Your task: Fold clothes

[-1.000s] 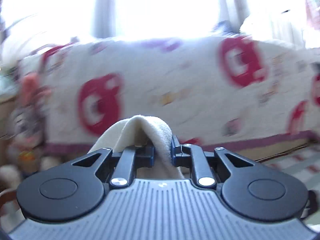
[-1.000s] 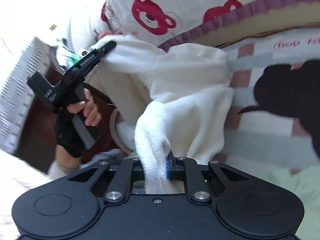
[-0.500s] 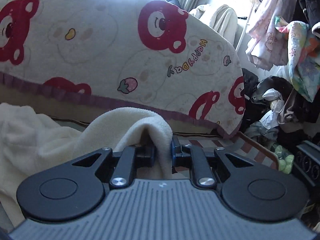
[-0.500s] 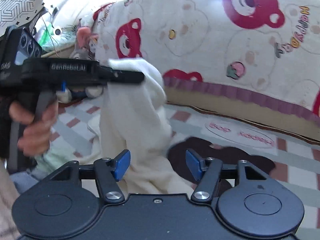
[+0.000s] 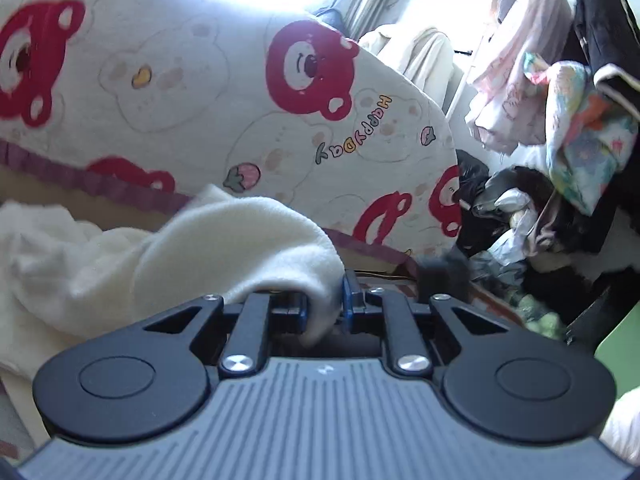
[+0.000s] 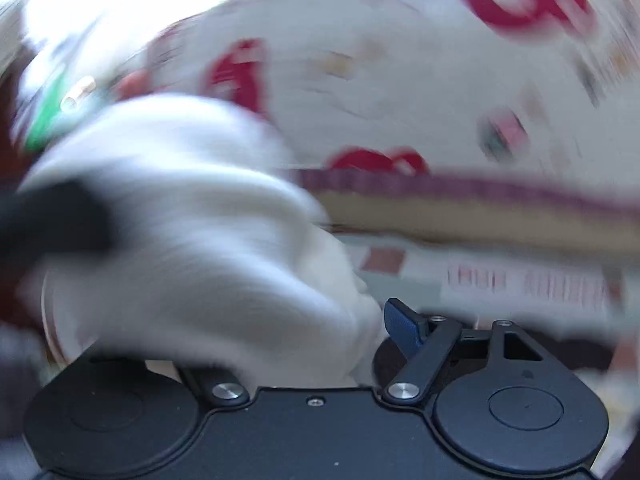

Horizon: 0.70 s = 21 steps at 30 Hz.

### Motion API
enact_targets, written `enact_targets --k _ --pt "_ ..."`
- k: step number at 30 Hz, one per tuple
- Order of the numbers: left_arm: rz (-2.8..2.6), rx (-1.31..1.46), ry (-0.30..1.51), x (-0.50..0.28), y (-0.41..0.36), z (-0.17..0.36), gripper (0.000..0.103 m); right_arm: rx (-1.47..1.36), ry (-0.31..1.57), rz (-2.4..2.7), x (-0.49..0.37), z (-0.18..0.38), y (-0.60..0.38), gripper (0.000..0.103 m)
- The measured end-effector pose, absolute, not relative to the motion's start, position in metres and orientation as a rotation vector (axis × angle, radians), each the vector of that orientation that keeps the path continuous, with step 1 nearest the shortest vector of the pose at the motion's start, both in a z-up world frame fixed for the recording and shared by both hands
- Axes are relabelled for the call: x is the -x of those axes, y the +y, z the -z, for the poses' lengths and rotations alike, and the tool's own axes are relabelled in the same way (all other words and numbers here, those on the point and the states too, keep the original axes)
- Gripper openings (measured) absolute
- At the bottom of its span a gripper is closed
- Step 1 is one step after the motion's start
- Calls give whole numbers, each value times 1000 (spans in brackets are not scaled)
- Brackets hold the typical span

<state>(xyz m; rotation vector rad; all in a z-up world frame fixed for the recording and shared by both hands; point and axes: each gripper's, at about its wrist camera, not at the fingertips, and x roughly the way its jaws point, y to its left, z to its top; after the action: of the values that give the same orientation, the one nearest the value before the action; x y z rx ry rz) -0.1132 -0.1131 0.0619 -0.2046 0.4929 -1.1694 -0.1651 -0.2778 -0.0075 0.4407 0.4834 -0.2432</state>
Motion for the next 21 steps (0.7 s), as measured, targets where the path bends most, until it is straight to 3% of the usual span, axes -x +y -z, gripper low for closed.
enact_targets --k 1,2,6,16,18,20,21 --pt "1178 211 486 114 -111 -61 14 -509 472 228 164 10 -285 21" --pt "1190 237 489 112 -107 -60 14 -539 459 238 165 11 -291 19" --pt "1252 386 494 107 -83 -60 17 -490 390 377 180 11 -304 16" --pt "954 71 580 103 -78 -37 20 -304 148 612 252 -50 -351 11" --pt "985 24 549 114 -84 -42 25 -233 158 705 268 -50 -370 11" --pt "976 -39 529 120 -92 -40 27 -174 249 838 279 -36 -404 12" --pt "957 -57 540 117 -95 -35 27 -157 349 924 282 -23 -429 25"
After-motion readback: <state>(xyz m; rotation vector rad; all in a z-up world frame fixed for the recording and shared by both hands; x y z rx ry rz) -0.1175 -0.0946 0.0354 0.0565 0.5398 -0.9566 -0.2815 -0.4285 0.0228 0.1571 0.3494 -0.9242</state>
